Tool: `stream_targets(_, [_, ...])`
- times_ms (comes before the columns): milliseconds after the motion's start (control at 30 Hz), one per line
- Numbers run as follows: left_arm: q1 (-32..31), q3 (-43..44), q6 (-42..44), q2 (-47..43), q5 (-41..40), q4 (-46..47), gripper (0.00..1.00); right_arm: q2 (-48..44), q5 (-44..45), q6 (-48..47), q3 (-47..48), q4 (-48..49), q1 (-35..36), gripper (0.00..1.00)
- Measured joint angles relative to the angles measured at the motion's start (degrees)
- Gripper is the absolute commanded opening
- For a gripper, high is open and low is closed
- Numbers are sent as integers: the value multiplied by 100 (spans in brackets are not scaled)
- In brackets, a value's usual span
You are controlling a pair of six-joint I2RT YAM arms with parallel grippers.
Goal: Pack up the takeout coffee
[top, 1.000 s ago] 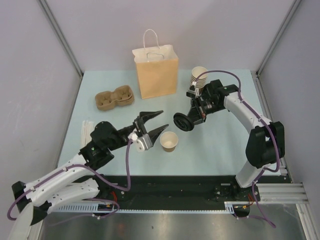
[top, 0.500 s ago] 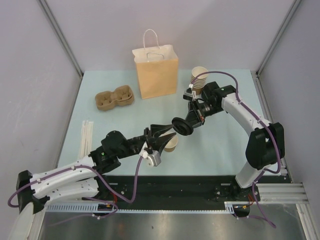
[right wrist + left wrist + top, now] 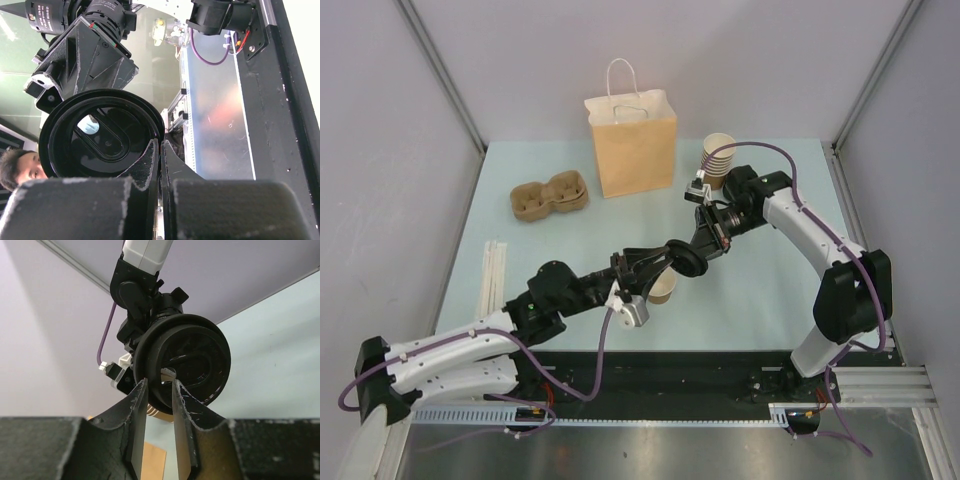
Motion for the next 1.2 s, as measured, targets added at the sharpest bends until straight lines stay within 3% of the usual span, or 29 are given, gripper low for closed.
stream_targets(567, [-63, 236, -232, 289, -225, 85, 28, 0, 0, -96, 0, -17, 7, 0])
stream_targets(767, [-85, 291, -280, 352, -249, 76, 19, 2, -4, -160, 0, -57, -68, 0])
stream_targets(900, [-90, 328, -275, 400, -289, 35, 0, 0, -4, -227, 0, -96, -79, 0])
stream_targets(1000, [-90, 411, -293, 439, -297, -90, 0, 0, 0, -236, 0, -114, -63, 19])
stream_targets(1067, [-94, 531, -308, 463, -299, -262, 0, 0, -4, -201, 0, -111, -61, 37])
stream_targets(1167, [-94, 769, -389, 492, -343, -610, 0, 2, -4, -168, 0, -59, -74, 45])
stream_targets(1200, [-94, 859, -431, 494, -352, -754, 0, 2, -4, -155, 0, -17, -85, 52])
